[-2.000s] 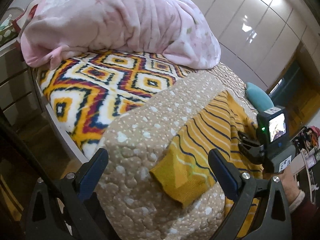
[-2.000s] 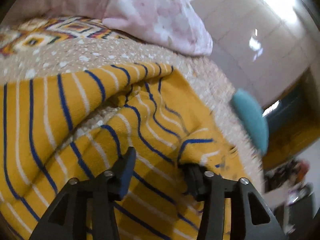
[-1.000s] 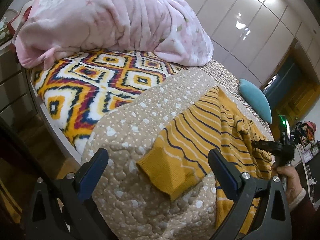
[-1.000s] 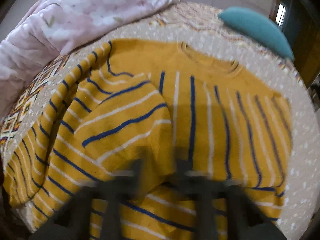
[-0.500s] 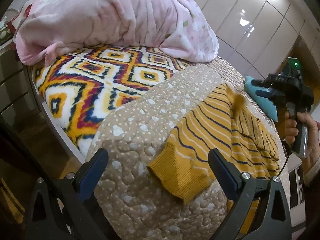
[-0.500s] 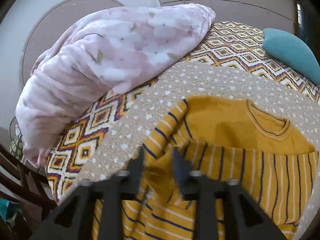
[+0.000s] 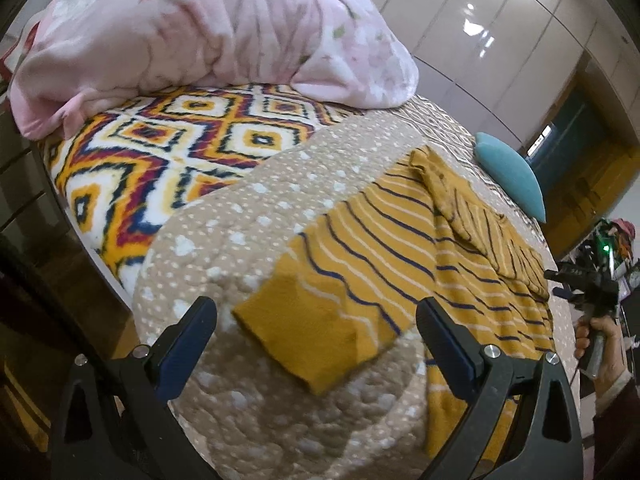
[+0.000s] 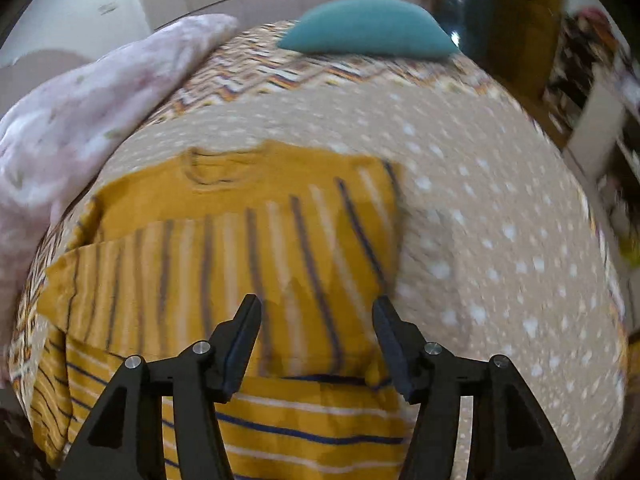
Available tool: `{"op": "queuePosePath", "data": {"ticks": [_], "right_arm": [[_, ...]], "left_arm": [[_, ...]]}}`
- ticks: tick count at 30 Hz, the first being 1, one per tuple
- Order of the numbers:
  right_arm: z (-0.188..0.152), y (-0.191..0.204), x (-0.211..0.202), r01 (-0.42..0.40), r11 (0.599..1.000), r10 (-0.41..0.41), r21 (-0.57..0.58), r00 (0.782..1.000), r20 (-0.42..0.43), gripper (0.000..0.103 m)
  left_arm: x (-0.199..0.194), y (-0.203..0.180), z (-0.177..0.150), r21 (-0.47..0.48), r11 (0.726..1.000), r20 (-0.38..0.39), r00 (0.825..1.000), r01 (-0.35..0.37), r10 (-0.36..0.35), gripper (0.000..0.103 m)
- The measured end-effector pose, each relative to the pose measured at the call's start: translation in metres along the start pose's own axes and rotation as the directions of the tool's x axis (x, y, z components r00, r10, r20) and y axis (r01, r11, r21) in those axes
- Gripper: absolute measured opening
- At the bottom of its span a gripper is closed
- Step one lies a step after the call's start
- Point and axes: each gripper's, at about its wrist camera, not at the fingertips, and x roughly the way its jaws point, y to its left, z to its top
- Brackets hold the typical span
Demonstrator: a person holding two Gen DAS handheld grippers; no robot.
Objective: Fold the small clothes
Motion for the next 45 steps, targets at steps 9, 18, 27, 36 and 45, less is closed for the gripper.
{"op": "queuePosePath", "data": {"ticks": [9,18,27,36,45], "right_arm": [[-0.005,0.003,0.033,-0.037,0.999,0.037,0.004,0.999,-0.028,0.009],[0.004,-0.064,0.005,0.087,0.993,-0.087,0.077,0.996,-0.002,0.010],[-0.016,-0.051,-0.042,0.082,0.995,-0.088,0.050,0.987,0.132,0.050],[-0.062,0.026,-0.067,-0.099,0.987,0.111,-0.129,0.989,0.095,0.056],[-0.132,0.067,-0.058,-0.130,0.959,0.140,-0.251,0.990,0.020,0.059]], "left_arm": [[-0.007,-0.017,0.000,0.016,1.000,-0.009,1.000,-0.026,0.026,0.099],[0.005,-0.025,-0.003,0.027,0.999,-0.037,0.999,-0.022,0.023,0.099],[-0.003,-0.001,0.006,-0.020,0.997,0.005,0.998,-0.068,0.068,0.099],[0.005,-0.001,-0.004,0.110,0.984,-0.021,0.990,-0.138,0.141,0.099],[0.018,-0.032,-0.017,0.285,0.958,-0.050,0.998,-0.021,0.036,0.099]]}}
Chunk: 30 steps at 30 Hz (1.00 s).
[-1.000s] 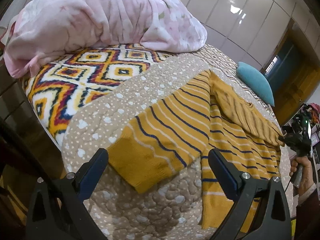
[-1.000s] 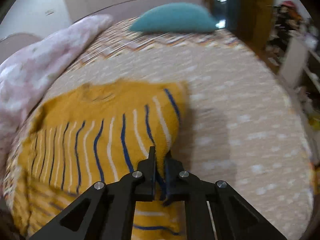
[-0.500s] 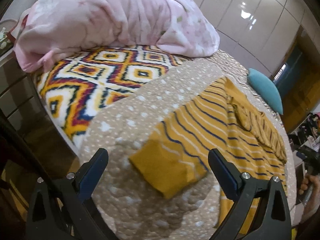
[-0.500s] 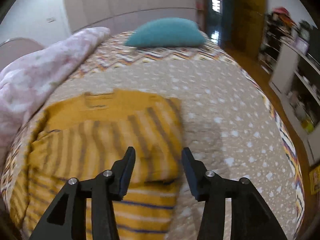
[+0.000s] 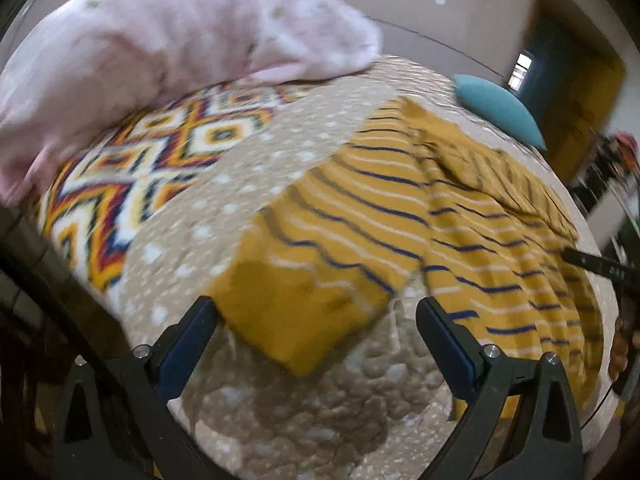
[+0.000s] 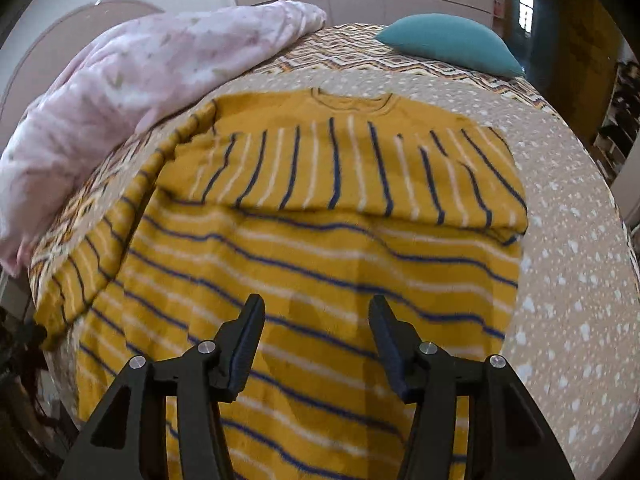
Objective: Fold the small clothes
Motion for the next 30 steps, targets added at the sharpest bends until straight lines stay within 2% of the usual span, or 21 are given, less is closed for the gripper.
{"op": "queuePosePath", "data": {"ticks": [2,4,6,7,8,9,12,16,19,21,23,25,28,30], "right_arm": [[-0.005,0.001,-0.003,0.000,1.000,0.000,-0.007,1.000,0.000,0.059],[-0.009,-0.002,-0.006,0.005,1.000,-0.005,-0.004,1.000,0.000,0.059],[-0.011,-0.006,-0.008,0.009,1.000,-0.009,0.008,1.000,0.003,0.059],[-0.013,-0.009,-0.008,0.012,1.000,-0.012,0.016,1.000,0.005,0.059],[-0.014,-0.013,-0.009,0.018,0.999,-0.018,0.026,1.000,0.005,0.059],[-0.015,-0.016,-0.009,0.021,0.999,-0.021,0.033,1.000,0.004,0.059],[-0.019,-0.022,-0.010,0.036,0.998,-0.036,0.048,0.999,0.002,0.059],[-0.019,-0.024,-0.011,0.050,0.998,-0.050,0.046,0.999,-0.001,0.059],[-0.016,-0.018,-0.012,0.055,0.998,-0.054,0.029,0.999,-0.002,0.059],[-0.012,-0.009,-0.011,0.051,0.999,-0.051,0.007,0.999,-0.005,0.059],[-0.003,0.008,-0.006,0.043,0.998,-0.044,-0.037,0.999,-0.012,0.059],[0.005,0.027,0.000,0.029,0.996,-0.031,-0.084,0.999,-0.022,0.059],[0.022,0.075,0.013,-0.015,0.985,0.010,-0.173,0.999,-0.032,0.059],[0.034,0.119,0.024,-0.069,0.965,0.060,-0.253,0.997,-0.040,0.059]], "left_arm": [[0.009,-0.010,0.001,0.073,0.997,-0.005,0.999,0.035,-0.035,0.095],[0.022,-0.020,0.003,0.152,0.988,-0.034,0.999,0.021,-0.016,0.083],[0.032,-0.028,0.006,0.236,0.971,-0.044,0.998,-0.034,0.046,0.048],[0.035,-0.032,0.008,0.280,0.958,-0.040,0.996,-0.066,0.081,0.039],[0.037,-0.032,0.012,0.300,0.952,-0.042,0.996,-0.068,0.085,0.022],[0.037,-0.030,0.017,0.298,0.952,-0.047,0.995,-0.068,0.086,0.013],[0.034,-0.006,0.042,0.220,0.973,-0.034,0.996,-0.077,0.086,0.013],[0.027,0.052,0.087,0.045,0.977,0.051,0.977,-0.207,0.205,0.012],[0.022,0.098,0.110,-0.106,0.954,0.071,0.955,-0.280,0.288,0.015],[0.017,0.123,0.116,-0.176,0.939,0.067,0.948,-0.296,0.312,0.027],[0.009,0.142,0.114,-0.246,0.920,0.083,0.939,-0.305,0.333,0.027],[0.001,0.156,0.105,-0.295,0.912,0.095,0.940,-0.287,0.326,0.033],[-0.014,0.169,0.083,-0.362,0.914,0.110,0.965,-0.183,0.236,0.046],[-0.023,0.172,0.066,-0.374,0.917,0.126,0.972,-0.139,0.198,0.057]]}}
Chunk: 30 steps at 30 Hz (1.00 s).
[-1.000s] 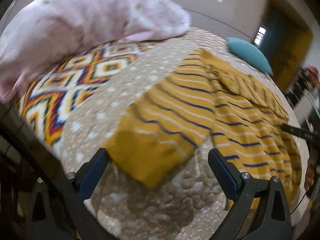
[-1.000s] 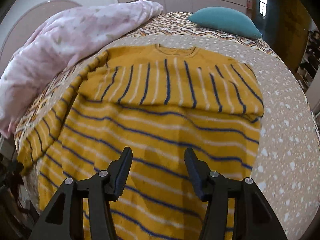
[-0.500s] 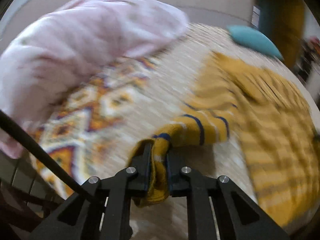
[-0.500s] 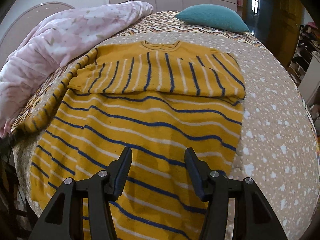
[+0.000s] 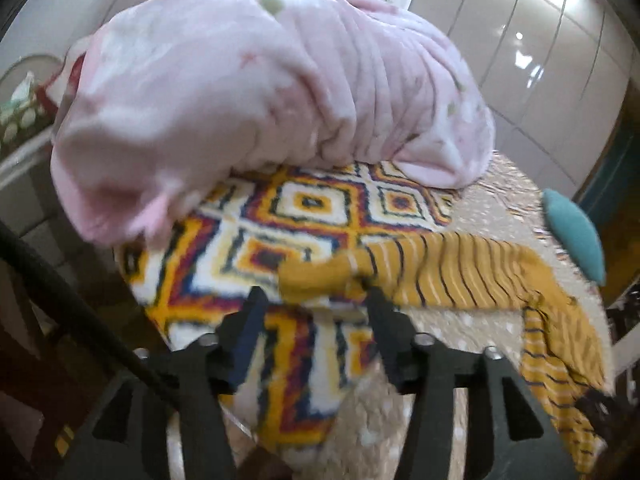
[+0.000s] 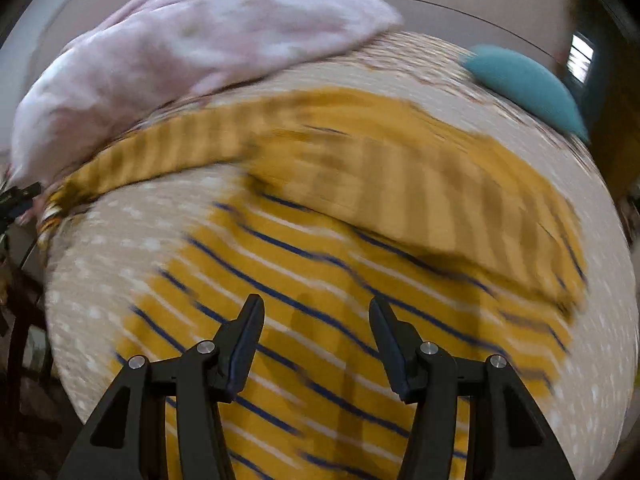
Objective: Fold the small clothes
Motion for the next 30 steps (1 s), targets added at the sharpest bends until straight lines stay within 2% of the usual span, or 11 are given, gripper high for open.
{"op": "queuePosePath", "data": {"ticks": [4,7,10,14,18,20,21,22,23,25,30], "right_arm": [[0.041,0.088,0.024,-0.074,0.975,0.079,-0.207,0.997,0.016,0.059],[0.066,0.165,0.041,-0.090,0.916,0.111,-0.391,0.993,0.031,0.059],[0.080,0.243,0.056,-0.061,0.808,0.114,-0.585,0.992,0.055,0.060],[0.076,0.334,0.076,0.068,0.594,0.069,-0.801,0.988,0.135,0.065],[0.065,0.390,0.115,0.230,0.387,-0.027,-0.893,0.971,0.238,0.066],[0.057,0.400,0.130,0.273,0.310,-0.049,-0.911,0.961,0.272,0.062],[0.054,0.401,0.134,0.278,0.283,-0.047,-0.918,0.960,0.276,0.043],[0.055,0.402,0.135,0.273,0.283,-0.048,-0.920,0.962,0.271,0.016],[0.059,0.400,0.134,0.262,0.310,-0.056,-0.914,0.965,0.258,0.013],[0.076,0.392,0.118,0.220,0.426,-0.017,-0.878,0.972,0.235,0.012],[0.142,0.312,0.043,0.089,0.779,0.080,-0.621,0.968,0.240,0.012]], "left_arm": [[-0.018,0.017,-0.029,-0.027,0.999,-0.004,0.999,0.038,-0.038,0.063],[-0.025,0.031,-0.047,-0.052,0.997,-0.026,0.998,0.061,-0.063,0.063],[-0.027,0.045,-0.060,-0.073,0.996,-0.037,0.998,0.052,-0.055,0.064],[-0.030,0.064,-0.075,-0.114,0.993,-0.039,0.999,0.030,-0.035,0.064],[-0.028,0.083,-0.083,-0.158,0.987,-0.062,0.998,0.007,-0.017,0.064],[-0.028,0.088,-0.084,-0.172,0.985,-0.064,0.998,-0.001,-0.010,0.064],[-0.029,0.091,-0.085,-0.179,0.984,-0.065,0.998,-0.002,-0.010,0.064],[-0.030,0.092,-0.085,-0.184,0.983,-0.064,0.998,-0.001,-0.011,0.064],[-0.032,0.093,-0.086,-0.188,0.982,-0.063,0.998,0.001,-0.013,0.064],[-0.037,0.092,-0.086,-0.189,0.982,-0.058,0.998,0.011,-0.023,0.064],[-0.046,0.065,-0.081,-0.157,0.985,-0.049,0.996,0.068,-0.076,0.064]]}}
